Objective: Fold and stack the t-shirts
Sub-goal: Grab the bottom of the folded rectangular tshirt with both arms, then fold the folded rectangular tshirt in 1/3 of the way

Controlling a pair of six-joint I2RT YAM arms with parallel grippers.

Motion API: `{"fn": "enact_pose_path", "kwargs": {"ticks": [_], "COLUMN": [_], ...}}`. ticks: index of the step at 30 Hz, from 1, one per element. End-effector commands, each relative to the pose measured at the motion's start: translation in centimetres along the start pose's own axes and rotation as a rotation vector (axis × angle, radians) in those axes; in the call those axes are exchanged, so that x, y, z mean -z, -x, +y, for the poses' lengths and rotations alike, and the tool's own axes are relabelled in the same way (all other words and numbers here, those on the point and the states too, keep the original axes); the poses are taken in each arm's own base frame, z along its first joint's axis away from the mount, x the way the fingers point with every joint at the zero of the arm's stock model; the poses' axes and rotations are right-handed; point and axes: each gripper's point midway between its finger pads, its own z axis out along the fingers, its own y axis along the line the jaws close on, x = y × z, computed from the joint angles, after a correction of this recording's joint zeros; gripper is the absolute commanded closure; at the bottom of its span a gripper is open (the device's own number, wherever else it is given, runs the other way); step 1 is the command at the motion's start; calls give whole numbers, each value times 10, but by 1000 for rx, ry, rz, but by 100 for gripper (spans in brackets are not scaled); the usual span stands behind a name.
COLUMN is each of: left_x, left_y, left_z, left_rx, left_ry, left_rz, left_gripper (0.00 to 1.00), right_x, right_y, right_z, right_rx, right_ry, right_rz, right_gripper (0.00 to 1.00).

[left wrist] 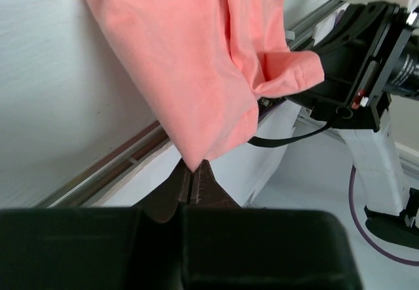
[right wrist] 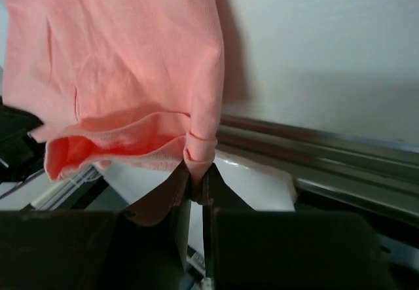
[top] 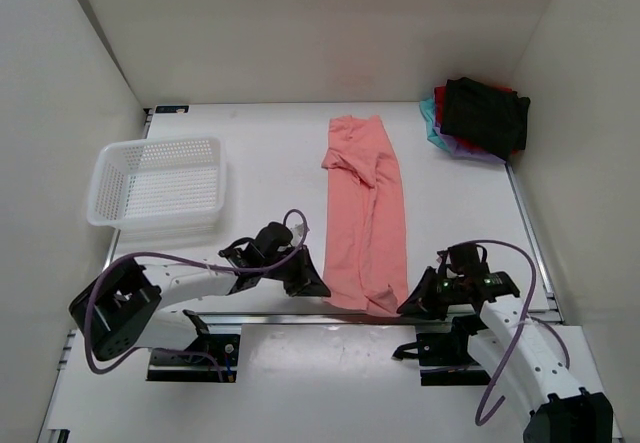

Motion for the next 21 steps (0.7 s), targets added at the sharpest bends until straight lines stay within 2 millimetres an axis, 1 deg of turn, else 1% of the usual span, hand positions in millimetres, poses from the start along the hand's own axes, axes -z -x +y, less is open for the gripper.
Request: {"fn": "enact_pose_path", "kwargs": {"ticks": [1, 2, 3, 4, 5, 6, 7, 8, 9, 10, 11, 12, 13, 14, 15, 16, 17, 18, 19, 20, 21], "left_x": [7, 7, 8, 10, 12, 12, 13, 17, 17, 14, 15, 12, 7, 10, 6, -3, -2, -7, -13, -6, -6], "left_y": [9, 17, 29, 41, 51, 62, 79, 93, 111, 122, 135, 150, 166, 187, 208, 221, 241, 260, 276, 295, 308], "left_z": [-7, -3, -6, -10, -18, -14, -18, -30, -37, -29, -41, -34, -40, -60, -64, -53, -65, -64, -59, -71, -71], "left_rx": [29, 49, 58, 65, 57, 74, 77, 66, 55, 81, 69, 99, 104, 73, 80, 105, 77, 98, 115, 94, 129], "left_ry": [-15, -7, -17, -30, -49, -43, -48, -74, -84, -62, -84, -72, -83, -122, -132, -116, -136, -141, -164, -218, -244], "left_rz": [5, -4, -25, -41, -55, -66, -85, -103, -122, -117, -123, -131, -134, -164, -179, -179, -209, -216, -233, -269, -282], "left_gripper": [100, 100, 100, 100, 100, 100, 100, 100, 100, 100, 100, 100, 100, 100, 100, 100, 90, 59, 3, 2, 1], "right_x": [6, 5, 11, 16, 15, 22, 30, 31, 35, 44, 48, 43, 50, 49, 48, 45, 44, 44, 42, 45, 45], "right_y": [-5, -1, 8, 20, 27, 40, 58, 70, 88, 107, 127, 139, 159, 178, 202, 212, 236, 259, 269, 286, 296], "right_z": [20, 21, 29, 36, 36, 43, 54, 57, 64, 75, 86, 86, 98, 109, 119, 124, 131, 137, 137, 144, 145], "right_rx": [-28, -33, -3, 21, 18, 24, 72, 70, 85, 116, 131, 135, 158, 177, 180, 191, 201, 202, 211, 215, 207], "right_ry": [57, 42, 52, 45, 19, 14, 24, 11, -2, -1, -6, -21, -14, -1, 9, 9, 12, -10, -25, -40, -56], "right_rz": [47, 52, 29, 11, 19, 11, -32, -35, -51, -88, -110, -93, -133, -139, -159, -167, -194, -224, -236, -263, -278], "right_gripper": [100, 99, 100, 100, 100, 100, 100, 100, 100, 100, 100, 100, 100, 100, 100, 100, 95, 80, 73, 61, 57]}}
